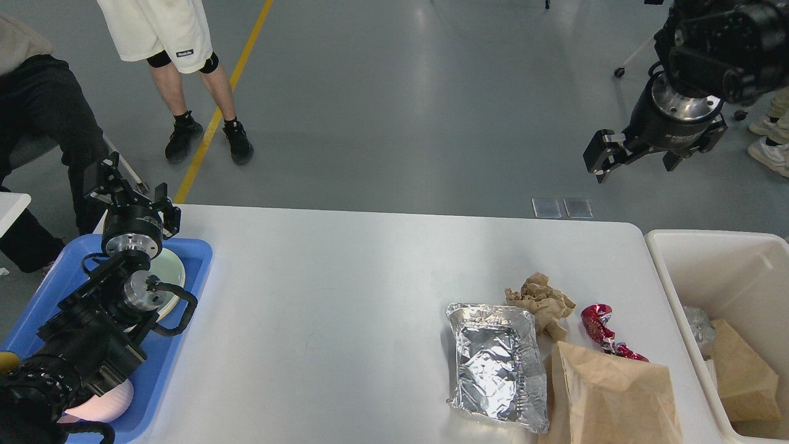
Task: Tidy desktop
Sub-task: 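Lower the right gripper onto the red wrapper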
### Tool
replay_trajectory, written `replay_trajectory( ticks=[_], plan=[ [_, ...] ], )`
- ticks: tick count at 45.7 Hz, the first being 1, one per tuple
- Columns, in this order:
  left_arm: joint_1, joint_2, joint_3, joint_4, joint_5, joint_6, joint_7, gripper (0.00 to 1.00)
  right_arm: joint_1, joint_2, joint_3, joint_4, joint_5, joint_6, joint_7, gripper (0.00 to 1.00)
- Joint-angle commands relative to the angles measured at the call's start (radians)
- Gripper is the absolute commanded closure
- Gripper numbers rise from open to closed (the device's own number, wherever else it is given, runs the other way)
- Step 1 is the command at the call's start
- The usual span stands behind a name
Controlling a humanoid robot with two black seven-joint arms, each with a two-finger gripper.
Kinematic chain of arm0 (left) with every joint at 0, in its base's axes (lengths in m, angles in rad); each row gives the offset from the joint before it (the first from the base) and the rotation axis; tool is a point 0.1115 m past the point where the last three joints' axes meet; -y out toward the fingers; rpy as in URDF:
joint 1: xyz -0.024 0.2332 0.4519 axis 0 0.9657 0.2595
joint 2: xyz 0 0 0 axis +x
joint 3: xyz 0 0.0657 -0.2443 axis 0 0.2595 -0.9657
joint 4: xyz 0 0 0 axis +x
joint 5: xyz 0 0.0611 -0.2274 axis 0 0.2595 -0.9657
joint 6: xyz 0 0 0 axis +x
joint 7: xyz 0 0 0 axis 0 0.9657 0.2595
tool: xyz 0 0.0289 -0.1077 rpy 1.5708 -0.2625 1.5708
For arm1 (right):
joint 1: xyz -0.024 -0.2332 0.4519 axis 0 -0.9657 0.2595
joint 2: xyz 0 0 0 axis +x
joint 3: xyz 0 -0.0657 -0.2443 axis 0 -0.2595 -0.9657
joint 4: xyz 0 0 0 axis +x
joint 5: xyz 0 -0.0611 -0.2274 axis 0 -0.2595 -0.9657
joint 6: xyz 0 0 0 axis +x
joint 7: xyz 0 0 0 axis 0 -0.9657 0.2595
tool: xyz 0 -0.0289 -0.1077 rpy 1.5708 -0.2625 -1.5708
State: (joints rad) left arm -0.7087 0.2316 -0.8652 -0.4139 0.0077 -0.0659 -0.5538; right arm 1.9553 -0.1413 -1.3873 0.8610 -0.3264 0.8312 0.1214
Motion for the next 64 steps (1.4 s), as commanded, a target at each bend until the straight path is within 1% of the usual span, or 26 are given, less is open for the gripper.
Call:
replay_trajectory(
  ticks=[1, 13, 21, 33, 49, 59, 64],
  plan=[
    [0.0, 0.0, 0.0, 0.0, 0.0, 0.0, 0.0, 0.04, -0.078, 0.048, 0.031, 0.0, -0.068, -0.032, 0.0, 0.03],
    [0.0, 0.0, 0.0, 0.0, 0.0, 0.0, 0.0, 0.04, -0.211, 0.114, 0.076, 0.003, -0.091, -0.038, -0.002, 0.03],
    [0.0, 0.0, 0.0, 0.0, 0.0, 0.0, 0.0, 0.04, -0.305, 0.126, 0.091, -0.002, -0.091, -0.053, -0.002, 0.03],
    [0.0, 0.0, 0.0, 0.0, 0.0, 0.0, 0.0, 0.04, -0.417, 0.132, 0.106, -0.014, -0.08, -0.139, -0.002, 0.03],
    [0.0, 0.0, 0.0, 0.0, 0.0, 0.0, 0.0, 0.04, -0.611, 0.118, 0.106, -0.141, -0.077, -0.277, 0.0, 0.03],
    [0.0, 0.0, 0.0, 0.0, 0.0, 0.0, 0.0, 0.04, -0.645, 0.086, 0.103, -0.172, -0.077, -0.323, 0.0, 0.03],
    [0.0, 0.0, 0.0, 0.0, 0.0, 0.0, 0.0, 0.04, -0.642, 0.068, 0.094, -0.183, -0.077, -0.325, 0.001, 0.03]
  ],
)
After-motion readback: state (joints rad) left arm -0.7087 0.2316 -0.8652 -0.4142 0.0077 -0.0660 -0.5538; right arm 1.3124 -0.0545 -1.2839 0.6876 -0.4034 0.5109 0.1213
